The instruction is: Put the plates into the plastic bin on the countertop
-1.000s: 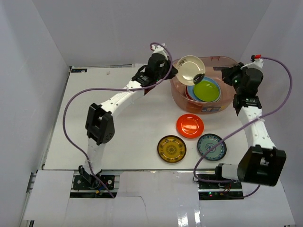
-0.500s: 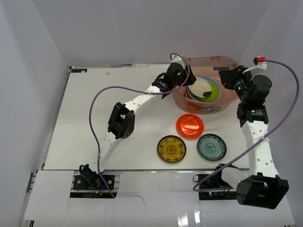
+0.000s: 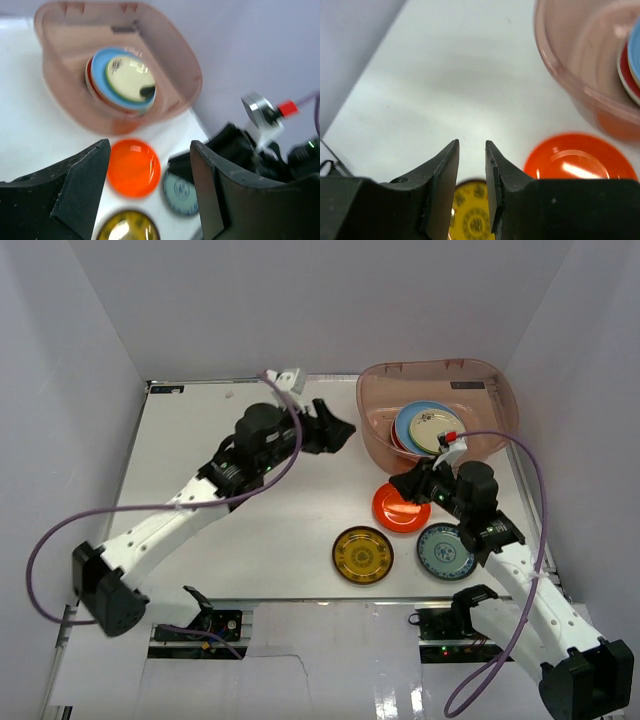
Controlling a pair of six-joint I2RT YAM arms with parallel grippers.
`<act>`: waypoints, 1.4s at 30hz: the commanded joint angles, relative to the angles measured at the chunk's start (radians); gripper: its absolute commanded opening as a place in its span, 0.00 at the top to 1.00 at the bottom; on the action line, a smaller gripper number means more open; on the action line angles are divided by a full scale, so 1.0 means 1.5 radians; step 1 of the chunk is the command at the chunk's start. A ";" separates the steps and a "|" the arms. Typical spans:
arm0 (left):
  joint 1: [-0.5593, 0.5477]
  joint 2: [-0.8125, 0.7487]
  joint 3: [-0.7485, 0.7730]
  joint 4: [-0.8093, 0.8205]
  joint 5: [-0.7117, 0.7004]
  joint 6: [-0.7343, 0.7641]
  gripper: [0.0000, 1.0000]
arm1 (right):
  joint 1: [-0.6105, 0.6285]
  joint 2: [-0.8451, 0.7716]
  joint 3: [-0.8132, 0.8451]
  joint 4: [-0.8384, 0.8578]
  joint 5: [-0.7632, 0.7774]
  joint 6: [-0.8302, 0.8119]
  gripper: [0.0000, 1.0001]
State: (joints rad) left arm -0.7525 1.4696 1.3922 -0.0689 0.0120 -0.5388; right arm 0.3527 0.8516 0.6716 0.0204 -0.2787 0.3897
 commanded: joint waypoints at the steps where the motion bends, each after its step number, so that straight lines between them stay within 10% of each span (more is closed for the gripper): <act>1: -0.002 -0.085 -0.201 -0.073 0.019 -0.040 0.25 | 0.005 -0.064 -0.089 -0.035 0.104 0.011 0.66; 6: -0.012 -0.148 -0.417 -0.083 0.129 -0.092 0.25 | 0.017 -0.095 -0.192 -0.097 0.156 0.038 0.59; 13: -0.028 -0.080 -0.476 -0.033 0.159 -0.080 0.23 | 0.034 -0.081 -0.192 -0.145 0.312 0.032 0.29; 26: -0.034 0.019 -0.456 -0.001 0.217 -0.050 0.25 | -0.013 0.090 -0.158 0.006 0.376 0.008 0.42; 42: -0.061 0.107 -0.407 -0.003 0.185 -0.053 0.42 | -0.136 0.254 -0.193 0.191 0.172 0.035 0.52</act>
State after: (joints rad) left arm -0.8371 1.6161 0.7654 -0.0582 0.3267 -0.6281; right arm 0.1596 1.2091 0.3946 0.1688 0.0586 0.4187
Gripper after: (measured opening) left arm 0.597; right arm 0.498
